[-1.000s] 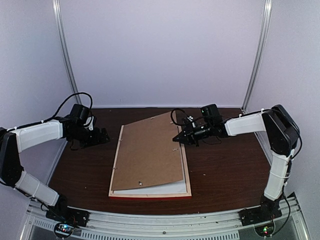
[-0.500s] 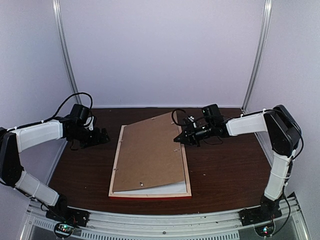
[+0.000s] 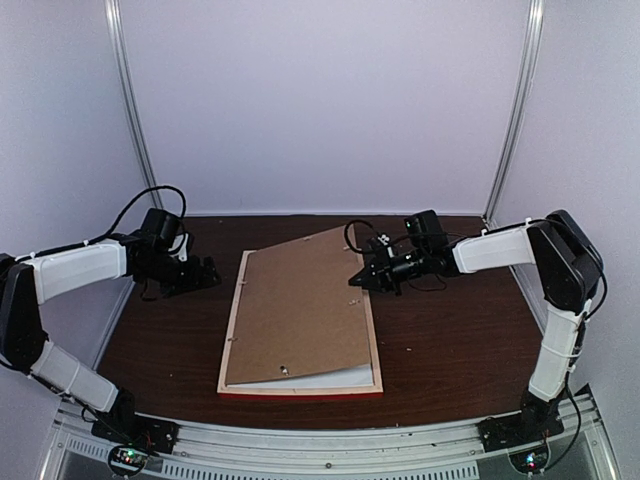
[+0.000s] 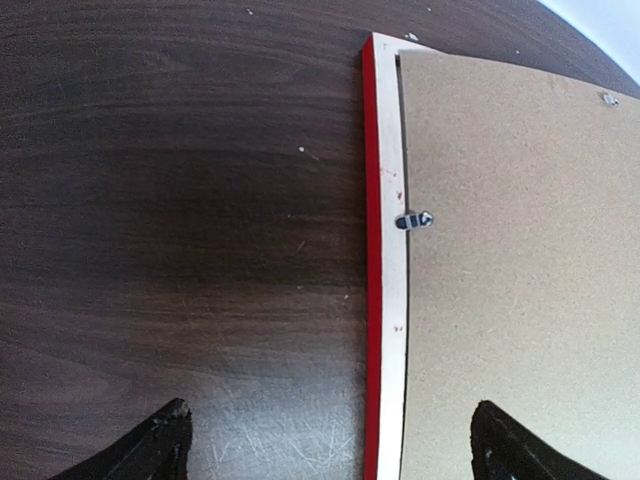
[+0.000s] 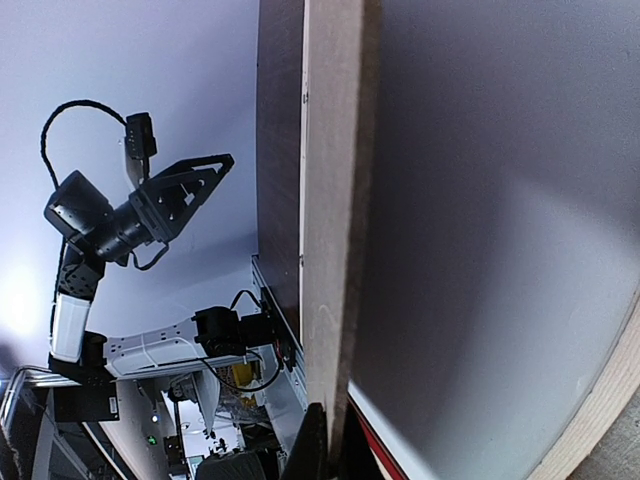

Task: Put the photo into the frame
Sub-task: Place the backboard on the frame body.

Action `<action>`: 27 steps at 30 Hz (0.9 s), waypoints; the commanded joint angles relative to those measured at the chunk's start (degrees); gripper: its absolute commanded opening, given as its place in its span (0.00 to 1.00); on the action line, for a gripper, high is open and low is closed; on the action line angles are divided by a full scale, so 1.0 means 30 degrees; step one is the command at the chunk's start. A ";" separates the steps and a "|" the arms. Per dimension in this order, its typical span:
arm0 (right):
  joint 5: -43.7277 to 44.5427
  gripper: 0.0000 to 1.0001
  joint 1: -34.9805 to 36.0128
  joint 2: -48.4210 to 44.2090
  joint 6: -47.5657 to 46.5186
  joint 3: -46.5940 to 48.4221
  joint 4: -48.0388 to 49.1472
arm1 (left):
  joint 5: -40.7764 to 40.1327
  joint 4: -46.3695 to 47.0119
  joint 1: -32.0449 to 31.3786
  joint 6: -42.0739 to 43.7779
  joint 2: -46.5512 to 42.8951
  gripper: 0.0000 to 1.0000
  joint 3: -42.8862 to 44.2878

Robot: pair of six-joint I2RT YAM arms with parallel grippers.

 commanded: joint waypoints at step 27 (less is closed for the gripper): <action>0.0162 0.00 -0.0027 0.0905 -0.1013 0.0239 -0.0348 | 0.0441 0.0590 0.0034 0.0170 0.0481 0.98 0.0271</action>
